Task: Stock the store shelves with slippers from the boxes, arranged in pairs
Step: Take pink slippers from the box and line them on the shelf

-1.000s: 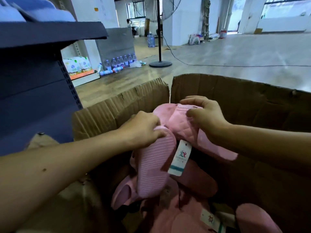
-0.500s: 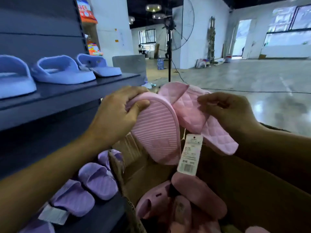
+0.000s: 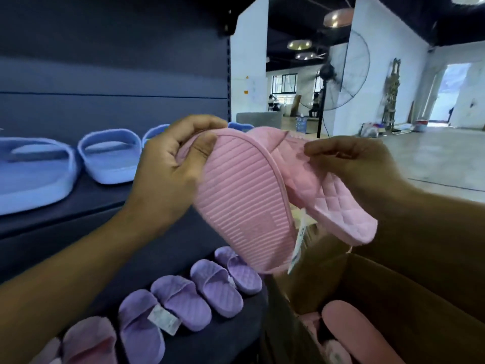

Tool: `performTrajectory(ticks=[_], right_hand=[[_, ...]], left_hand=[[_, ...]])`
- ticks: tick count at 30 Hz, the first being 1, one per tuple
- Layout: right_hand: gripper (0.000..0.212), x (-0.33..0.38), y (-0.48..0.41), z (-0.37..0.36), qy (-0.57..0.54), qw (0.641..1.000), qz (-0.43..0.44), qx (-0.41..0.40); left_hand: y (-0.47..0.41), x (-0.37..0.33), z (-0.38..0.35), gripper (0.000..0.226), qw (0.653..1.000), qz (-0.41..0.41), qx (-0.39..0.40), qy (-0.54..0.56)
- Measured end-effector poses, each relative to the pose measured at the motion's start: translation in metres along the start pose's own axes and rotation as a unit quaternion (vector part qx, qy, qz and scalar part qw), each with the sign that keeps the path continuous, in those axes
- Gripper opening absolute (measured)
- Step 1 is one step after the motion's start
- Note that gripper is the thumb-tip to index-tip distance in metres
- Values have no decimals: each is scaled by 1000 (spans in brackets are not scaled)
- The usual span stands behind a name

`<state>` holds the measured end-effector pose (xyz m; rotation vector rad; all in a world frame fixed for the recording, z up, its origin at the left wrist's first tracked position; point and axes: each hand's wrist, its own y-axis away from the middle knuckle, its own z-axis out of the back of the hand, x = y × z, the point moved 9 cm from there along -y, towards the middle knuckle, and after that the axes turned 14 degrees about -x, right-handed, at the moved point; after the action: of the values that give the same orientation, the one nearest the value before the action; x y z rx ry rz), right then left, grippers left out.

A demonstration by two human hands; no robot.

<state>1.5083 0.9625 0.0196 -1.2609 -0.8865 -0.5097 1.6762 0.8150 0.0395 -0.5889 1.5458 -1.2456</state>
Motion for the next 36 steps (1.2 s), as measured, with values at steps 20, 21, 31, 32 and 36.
performTrajectory(ticks=[20,21,31,32,36], right_hand=[[32,5,180,-150,6,952,136,274],[34,0,190,-156,7,951,130,279],[30,-84,295,-304,-2,915,-55,399],[27,-88,302,-325,-13,911,-76,406],[9,-99,321,-385,-66,903,-142,400]], left_hand=[[149,63,128,23,963,182,126,-151],[153,64,135,22,964,182,121,-153],[201,132,234,11,924,270,95,-251],[205,140,245,9,920,279,81,-265],[214,161,293,3,898,331,6,-290]])
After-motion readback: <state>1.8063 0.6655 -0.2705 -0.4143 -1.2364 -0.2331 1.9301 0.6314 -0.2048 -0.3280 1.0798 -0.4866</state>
